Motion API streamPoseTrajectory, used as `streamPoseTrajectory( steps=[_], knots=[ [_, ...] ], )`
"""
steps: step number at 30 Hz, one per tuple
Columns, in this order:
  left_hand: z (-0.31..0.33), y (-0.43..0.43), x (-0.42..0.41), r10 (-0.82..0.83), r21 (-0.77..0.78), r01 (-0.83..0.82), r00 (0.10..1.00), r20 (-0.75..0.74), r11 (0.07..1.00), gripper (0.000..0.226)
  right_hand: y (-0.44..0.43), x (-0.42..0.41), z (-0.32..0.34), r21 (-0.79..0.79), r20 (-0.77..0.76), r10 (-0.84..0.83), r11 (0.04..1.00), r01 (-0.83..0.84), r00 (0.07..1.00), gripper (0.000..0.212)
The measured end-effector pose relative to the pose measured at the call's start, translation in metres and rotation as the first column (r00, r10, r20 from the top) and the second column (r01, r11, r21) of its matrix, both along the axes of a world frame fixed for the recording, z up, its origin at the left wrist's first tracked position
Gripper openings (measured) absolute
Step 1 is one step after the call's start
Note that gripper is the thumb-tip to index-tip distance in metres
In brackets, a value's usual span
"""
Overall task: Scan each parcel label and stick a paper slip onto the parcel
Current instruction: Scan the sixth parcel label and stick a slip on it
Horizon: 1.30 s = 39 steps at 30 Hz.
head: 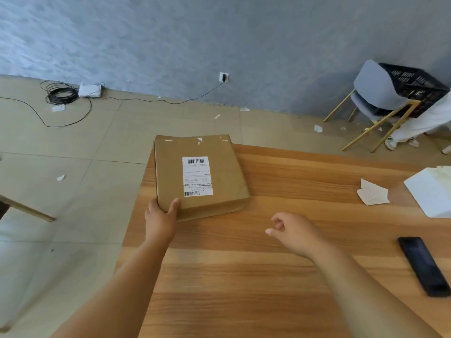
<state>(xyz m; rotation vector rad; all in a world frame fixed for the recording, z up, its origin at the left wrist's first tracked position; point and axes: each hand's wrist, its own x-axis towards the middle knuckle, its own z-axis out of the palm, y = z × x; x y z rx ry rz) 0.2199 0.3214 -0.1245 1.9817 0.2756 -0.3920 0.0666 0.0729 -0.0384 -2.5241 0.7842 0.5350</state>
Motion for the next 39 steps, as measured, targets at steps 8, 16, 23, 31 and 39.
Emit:
streamPoseTrajectory(
  steps=[8, 16, 23, 31, 39],
  knots=[
    [-0.006, -0.007, -0.010, -0.174, 0.009, 0.174, 0.983, 0.058, 0.985, 0.039, -0.030, 0.026, -0.005, 0.025, 0.104, -0.027, 0.999, 0.024, 0.994, 0.033],
    [0.000, -0.022, -0.014, -0.424, -0.163, 0.404, 0.897, -0.120, 0.900, 0.044, -0.054, 0.041, -0.017, -0.112, 0.161, 0.283, 0.957, -0.267, 0.946, 0.062],
    [0.010, -0.072, -0.010, -0.512, -0.021, 0.513, 0.858, 0.051, 0.858, 0.060, -0.085, 0.036, -0.035, 0.050, -0.157, 0.308, 0.951, -0.304, 0.938, 0.105],
    [0.014, -0.109, -0.042, -0.481, 0.145, 0.460, 0.856, 0.187, 0.876, 0.063, -0.112, -0.022, -0.048, -0.171, -0.126, -0.116, 0.981, 0.094, 0.985, 0.092],
    [0.008, -0.127, -0.071, -0.559, 0.177, 0.537, 0.820, 0.120, 0.825, 0.073, -0.099, -0.081, -0.047, -0.348, -0.021, -0.246, 0.910, 0.224, 0.969, 0.062]
  ],
)
